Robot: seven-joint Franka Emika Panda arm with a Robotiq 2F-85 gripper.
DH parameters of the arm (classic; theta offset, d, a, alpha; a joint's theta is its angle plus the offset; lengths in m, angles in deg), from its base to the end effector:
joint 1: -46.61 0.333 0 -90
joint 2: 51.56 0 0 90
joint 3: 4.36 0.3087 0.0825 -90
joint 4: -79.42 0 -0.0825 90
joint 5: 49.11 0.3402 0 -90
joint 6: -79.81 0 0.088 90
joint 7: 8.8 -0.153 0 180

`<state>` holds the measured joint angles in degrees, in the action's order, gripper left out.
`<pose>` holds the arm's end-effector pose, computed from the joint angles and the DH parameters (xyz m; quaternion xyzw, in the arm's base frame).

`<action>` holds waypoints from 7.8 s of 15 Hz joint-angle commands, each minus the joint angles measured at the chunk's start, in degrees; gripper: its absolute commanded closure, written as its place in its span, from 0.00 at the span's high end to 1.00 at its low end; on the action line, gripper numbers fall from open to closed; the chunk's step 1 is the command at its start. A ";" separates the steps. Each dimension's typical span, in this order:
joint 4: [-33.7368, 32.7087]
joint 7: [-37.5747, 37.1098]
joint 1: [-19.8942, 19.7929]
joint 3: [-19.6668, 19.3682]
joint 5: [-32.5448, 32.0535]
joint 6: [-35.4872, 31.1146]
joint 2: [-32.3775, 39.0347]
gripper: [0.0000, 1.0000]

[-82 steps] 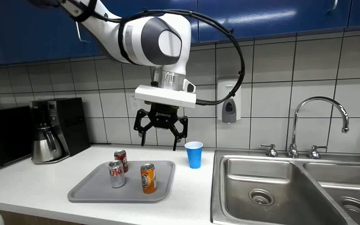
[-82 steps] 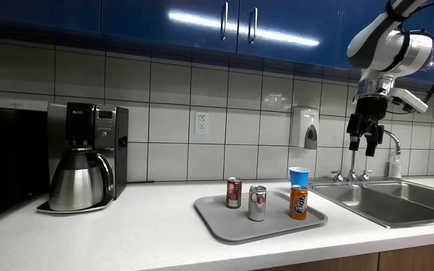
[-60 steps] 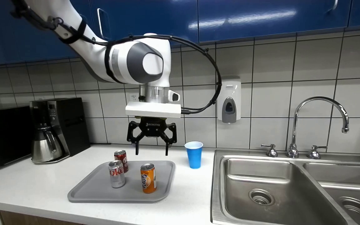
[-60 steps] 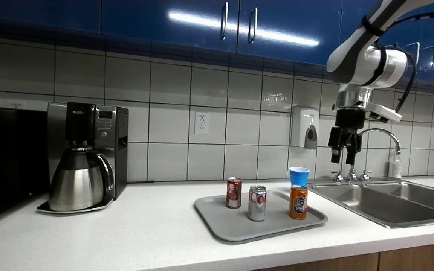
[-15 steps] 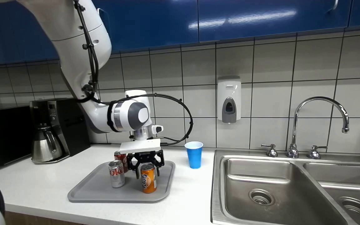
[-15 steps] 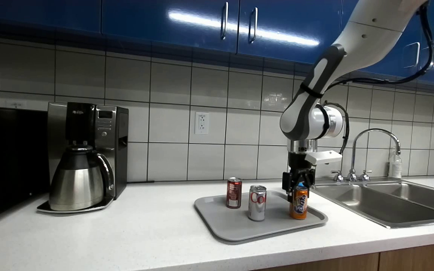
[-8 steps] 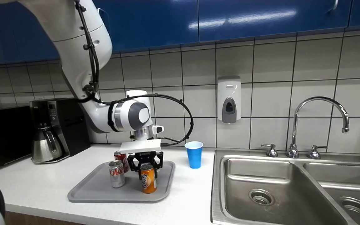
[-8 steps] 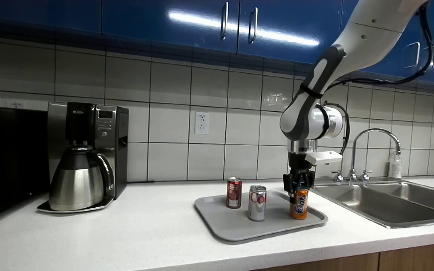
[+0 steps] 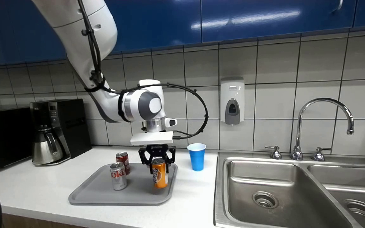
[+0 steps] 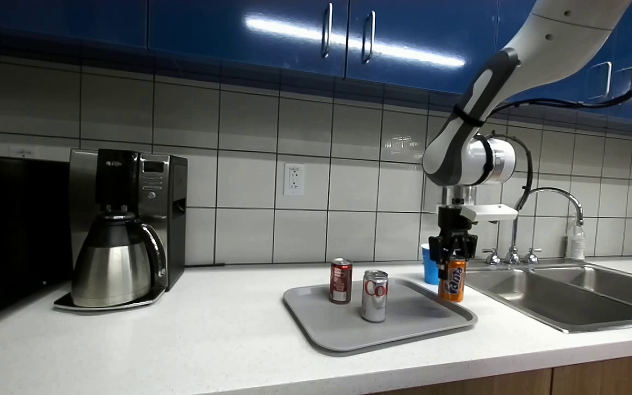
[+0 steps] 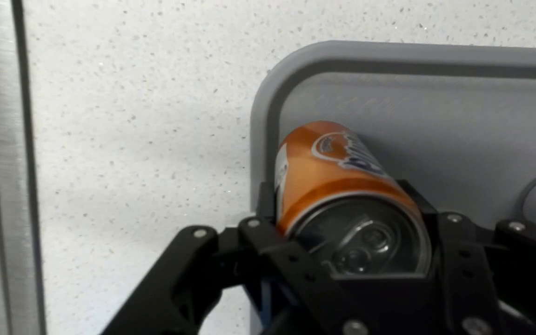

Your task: Move the orange can to the right the gray can to the left and the red can forward from the tray

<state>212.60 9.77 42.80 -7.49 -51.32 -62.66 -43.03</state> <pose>0.4892 -0.0608 0.2585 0.9930 0.1168 0.0030 0.0170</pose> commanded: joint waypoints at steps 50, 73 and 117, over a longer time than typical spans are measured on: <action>-4.60 7.64 -3.95 -3.64 0.35 14.36 -5.87 1.00; -2.46 -0.90 8.72 8.11 4.59 3.54 -4.40 1.00; -8.21 -6.13 11.45 10.02 -5.06 3.51 8.54 1.00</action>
<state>206.00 5.47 54.15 2.39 -55.32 -59.55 -35.60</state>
